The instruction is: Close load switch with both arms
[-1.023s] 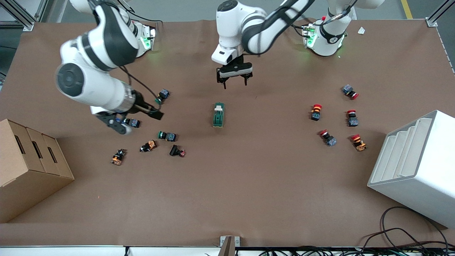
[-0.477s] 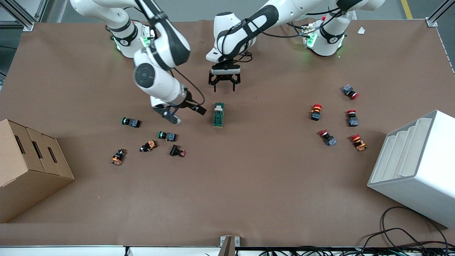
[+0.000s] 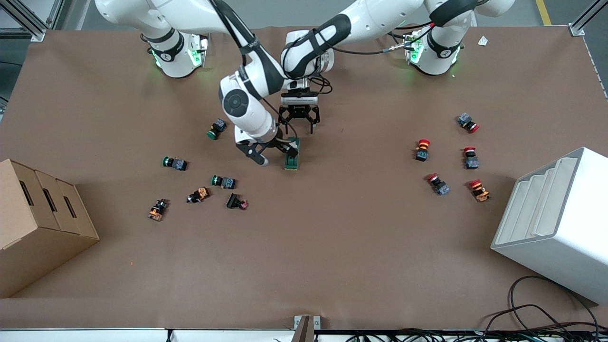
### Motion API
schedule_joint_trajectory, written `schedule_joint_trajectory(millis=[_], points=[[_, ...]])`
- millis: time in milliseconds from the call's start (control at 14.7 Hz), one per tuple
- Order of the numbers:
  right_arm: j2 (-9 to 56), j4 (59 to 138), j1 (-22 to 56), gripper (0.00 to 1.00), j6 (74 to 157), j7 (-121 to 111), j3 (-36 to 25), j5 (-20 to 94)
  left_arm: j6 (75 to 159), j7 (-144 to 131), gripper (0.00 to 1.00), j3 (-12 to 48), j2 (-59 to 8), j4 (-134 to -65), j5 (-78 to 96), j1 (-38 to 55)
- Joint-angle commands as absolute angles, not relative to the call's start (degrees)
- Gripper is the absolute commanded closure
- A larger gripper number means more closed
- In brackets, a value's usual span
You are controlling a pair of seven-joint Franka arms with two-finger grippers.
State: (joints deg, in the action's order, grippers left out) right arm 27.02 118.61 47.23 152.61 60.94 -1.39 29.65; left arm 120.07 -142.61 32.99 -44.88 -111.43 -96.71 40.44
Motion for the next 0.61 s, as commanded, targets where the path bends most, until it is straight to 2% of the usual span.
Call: schedule_joint_trajectory(millis=[0,545], points=[[28.9,118.3,50.7,0.00,155.9,61.8,-2.1,34.0,118.8,-144.6,0.01,27.0,-45.6,-108.6,-98.2,47.2],[31.7,114.4,53.5,0.00,156.4,66.6,-2.1,37.4,115.8,-145.4,0.01,25.1,-49.2,-105.8,-104.9,48.7]])
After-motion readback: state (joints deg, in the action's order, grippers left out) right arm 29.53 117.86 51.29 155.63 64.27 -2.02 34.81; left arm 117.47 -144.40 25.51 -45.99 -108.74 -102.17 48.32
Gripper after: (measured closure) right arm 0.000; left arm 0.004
